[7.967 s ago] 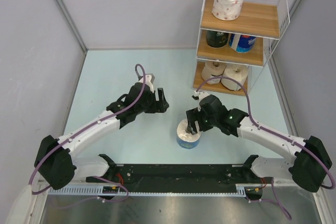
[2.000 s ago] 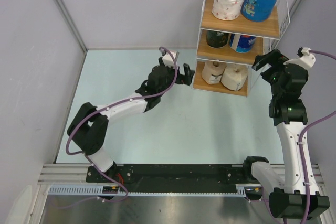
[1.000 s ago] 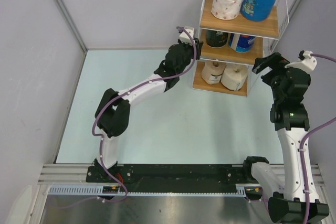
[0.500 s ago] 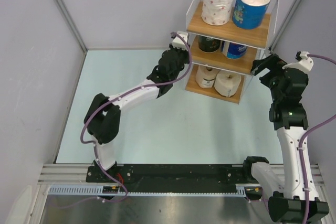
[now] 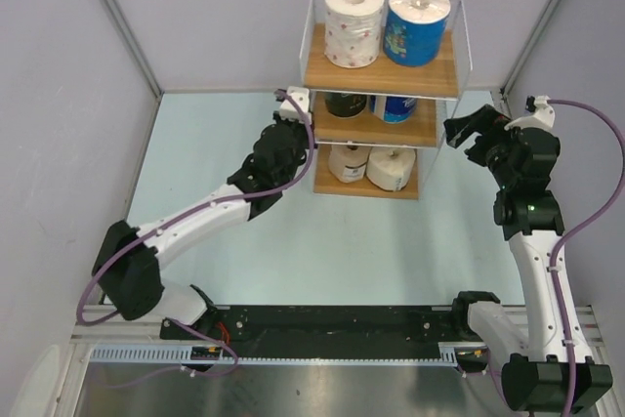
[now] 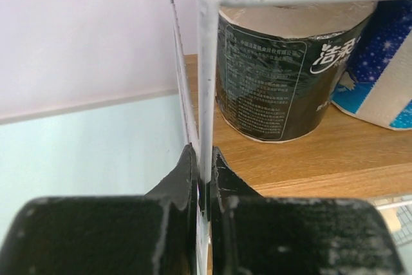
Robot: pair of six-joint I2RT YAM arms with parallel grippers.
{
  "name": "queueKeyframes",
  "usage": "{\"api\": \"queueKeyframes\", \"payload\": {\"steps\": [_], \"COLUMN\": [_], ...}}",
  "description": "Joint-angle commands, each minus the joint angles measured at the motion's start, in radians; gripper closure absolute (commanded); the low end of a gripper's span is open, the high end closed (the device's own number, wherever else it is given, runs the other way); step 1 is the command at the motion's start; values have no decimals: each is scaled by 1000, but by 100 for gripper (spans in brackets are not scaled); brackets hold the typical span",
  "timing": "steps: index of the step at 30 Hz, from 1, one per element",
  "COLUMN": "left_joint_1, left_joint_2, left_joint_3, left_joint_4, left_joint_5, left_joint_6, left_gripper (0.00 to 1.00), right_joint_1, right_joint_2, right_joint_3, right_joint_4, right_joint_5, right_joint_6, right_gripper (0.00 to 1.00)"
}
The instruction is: Place and organize the paper towels onto the shelf
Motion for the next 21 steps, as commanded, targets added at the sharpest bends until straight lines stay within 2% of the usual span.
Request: {"api": "queueKeyframes", "payload": {"steps": [1, 12, 15, 16, 18, 19, 21], "left_joint_1": [23, 21, 21, 21, 21, 21, 21], "left_joint_2": [-239, -512, -572, -581, -611, -623, -641], "left_joint_3": [-97, -235, -269, -281, -287, -293, -301], "left_joint_4": [-69, -278, -311, -327, -345, -354, -358], "left_joint_5": [-131, -216, -203, -182, -154, -127, -44], "left_joint_6": [-39, -116, -143, -153, -162, -165, -165], "left_gripper": [100, 99, 82, 70, 55, 43, 34], "right_joint_1": [-15, 70, 120, 127, 150, 156, 163], "right_joint_2": [28, 12, -9, -17, -37, -44, -75], "right_joint_3": [-18, -21, -21, -21, -22, -21, -21], "right_joint_4": [45, 27, 2, -2, -9, -12, -13], "right_joint_5": [1, -213, -273, -296, -380, -413, -507], "right_joint_6": [1, -71, -105, -114, -137, -145, -168], "right_gripper": [0, 0, 0, 0, 0, 0, 1]}}
